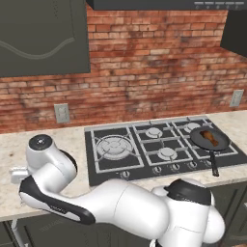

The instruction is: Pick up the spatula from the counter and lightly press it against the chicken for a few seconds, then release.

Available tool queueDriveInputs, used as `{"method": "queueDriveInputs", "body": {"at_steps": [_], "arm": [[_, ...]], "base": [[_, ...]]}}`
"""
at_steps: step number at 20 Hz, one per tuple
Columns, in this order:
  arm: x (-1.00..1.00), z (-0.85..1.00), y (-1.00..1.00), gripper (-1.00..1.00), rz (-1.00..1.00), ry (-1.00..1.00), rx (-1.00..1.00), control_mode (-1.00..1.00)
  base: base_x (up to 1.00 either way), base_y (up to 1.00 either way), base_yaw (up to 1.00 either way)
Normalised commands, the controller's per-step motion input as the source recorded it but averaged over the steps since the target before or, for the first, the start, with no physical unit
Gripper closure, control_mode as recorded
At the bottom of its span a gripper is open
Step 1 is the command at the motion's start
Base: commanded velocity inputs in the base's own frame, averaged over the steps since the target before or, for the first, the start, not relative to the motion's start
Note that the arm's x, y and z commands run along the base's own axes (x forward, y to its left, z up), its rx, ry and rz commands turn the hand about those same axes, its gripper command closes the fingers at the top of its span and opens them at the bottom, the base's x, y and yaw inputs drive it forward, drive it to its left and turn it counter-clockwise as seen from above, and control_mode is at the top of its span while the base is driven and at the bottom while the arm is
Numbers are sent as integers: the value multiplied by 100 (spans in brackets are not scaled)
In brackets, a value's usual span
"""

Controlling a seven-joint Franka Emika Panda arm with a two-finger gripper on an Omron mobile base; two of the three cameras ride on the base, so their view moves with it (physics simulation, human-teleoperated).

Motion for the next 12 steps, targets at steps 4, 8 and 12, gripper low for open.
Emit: {"method": "queueDriveInputs", "body": {"at_steps": [4,8,12], "arm": [[9,-10,10,-100,0,5,0,-100],[6,-16,8,-100,0,4,-2,-100],[6,-16,6,-100,0,2,-3,-100]], "base": [[0,0,0],[0,0,0],[0,0,0]]}}
